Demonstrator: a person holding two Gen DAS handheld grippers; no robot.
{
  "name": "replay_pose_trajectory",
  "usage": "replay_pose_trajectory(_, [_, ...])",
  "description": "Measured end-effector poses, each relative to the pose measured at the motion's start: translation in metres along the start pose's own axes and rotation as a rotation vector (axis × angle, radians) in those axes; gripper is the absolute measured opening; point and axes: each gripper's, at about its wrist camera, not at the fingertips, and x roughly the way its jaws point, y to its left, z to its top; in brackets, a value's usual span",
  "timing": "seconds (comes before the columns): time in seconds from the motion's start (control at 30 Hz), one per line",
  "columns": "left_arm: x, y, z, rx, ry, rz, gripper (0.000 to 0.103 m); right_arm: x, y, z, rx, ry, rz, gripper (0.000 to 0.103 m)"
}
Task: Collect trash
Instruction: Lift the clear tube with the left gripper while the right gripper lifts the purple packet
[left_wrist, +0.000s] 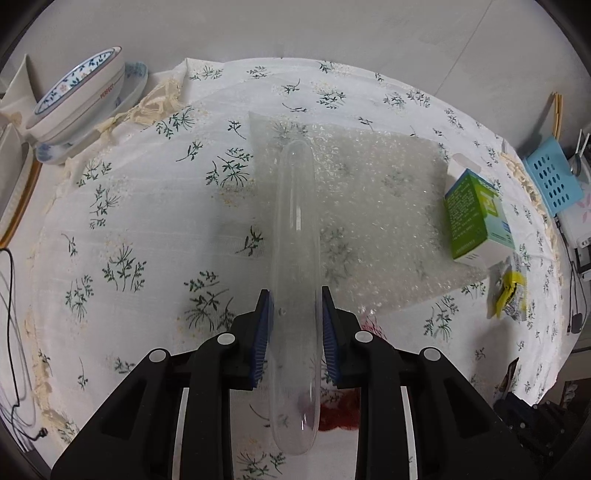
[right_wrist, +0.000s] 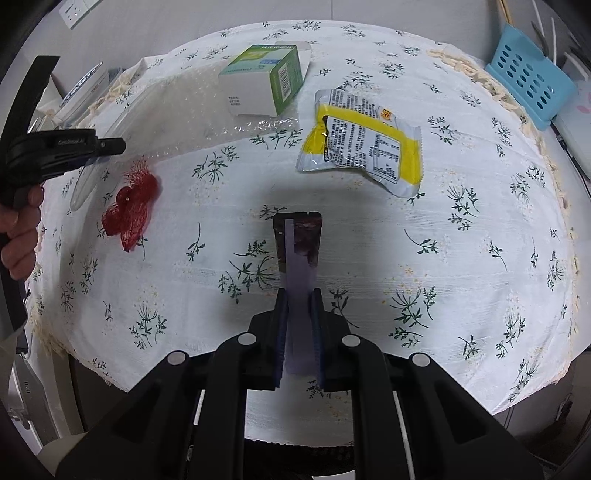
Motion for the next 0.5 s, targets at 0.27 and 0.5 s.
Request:
replay_pose_trajectory(0.27, [-0.034,-0.006,-0.020,-0.010,-0.046,-0.035,0.025,-0.009,0.002,0.000,0.014,-0.032,0.006,0.011])
replay_pose_trajectory(0.5, [-0.065,-0.017,-0.040,-0.003,-0.084,-0.054,0.025,-0.029,-0.001,-0.006,0.028,-0.070,0.009,0.011])
